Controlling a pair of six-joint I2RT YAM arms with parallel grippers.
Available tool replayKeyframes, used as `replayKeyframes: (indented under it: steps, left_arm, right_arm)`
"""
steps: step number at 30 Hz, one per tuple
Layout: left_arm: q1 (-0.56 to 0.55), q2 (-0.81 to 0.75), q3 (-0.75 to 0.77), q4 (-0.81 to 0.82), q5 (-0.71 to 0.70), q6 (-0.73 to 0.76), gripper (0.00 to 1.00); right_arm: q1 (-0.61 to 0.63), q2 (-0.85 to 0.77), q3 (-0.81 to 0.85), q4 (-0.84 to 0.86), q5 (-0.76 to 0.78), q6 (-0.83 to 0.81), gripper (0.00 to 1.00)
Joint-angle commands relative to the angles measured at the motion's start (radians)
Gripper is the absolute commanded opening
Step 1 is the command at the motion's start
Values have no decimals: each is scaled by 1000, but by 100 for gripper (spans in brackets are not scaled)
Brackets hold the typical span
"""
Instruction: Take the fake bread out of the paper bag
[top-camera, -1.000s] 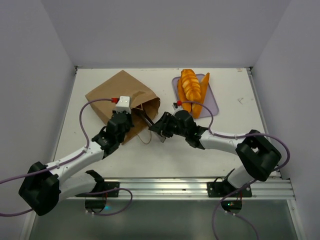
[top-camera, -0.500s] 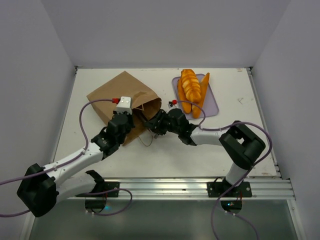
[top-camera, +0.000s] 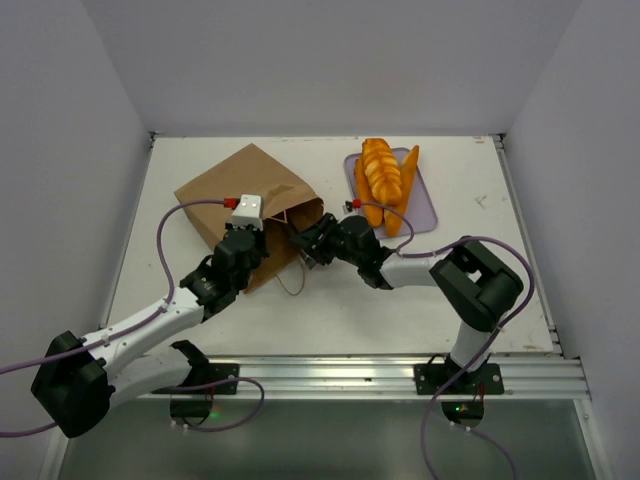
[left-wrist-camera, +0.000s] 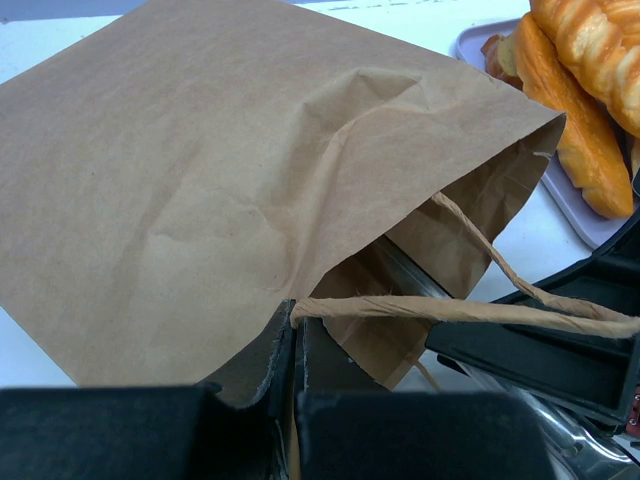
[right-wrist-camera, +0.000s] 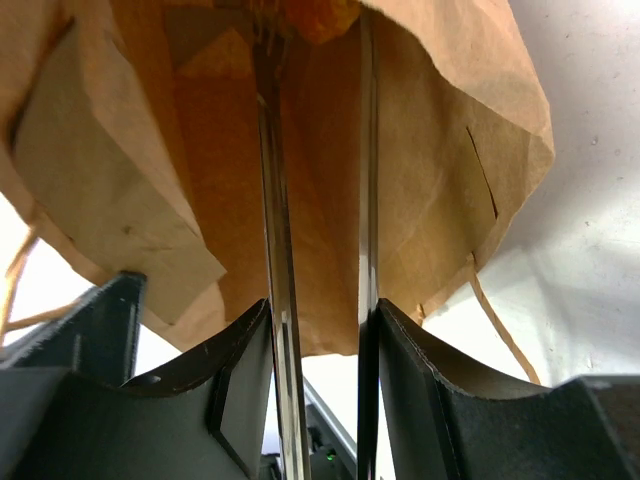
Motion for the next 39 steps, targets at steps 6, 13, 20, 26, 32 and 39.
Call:
replayKeyframes:
  steps: [6, 13, 20, 26, 32, 39]
  left_arm:
    - [-7, -10, 35, 36, -25, -16, 0]
    - [-8, -9, 33, 45, -26, -3, 0]
    - [-8, -6, 32, 59, -15, 0, 0]
    - [-10, -3, 29, 71, -18, -3, 0]
    - [-15, -12, 25, 90, -14, 4, 0]
    - [-16, -9, 22, 99, -15, 17, 0]
  right_arm:
    - [-12, 79, -13, 183, 15, 123, 47]
    - [-12, 87, -30, 189, 24, 133, 48]
    - [-12, 134, 22, 188, 11, 135, 49]
    - [-14, 163, 62, 172, 5, 135, 50]
    - [-15, 200, 107, 171, -6, 141, 50]
    - [-20, 205, 127, 169, -15, 143, 50]
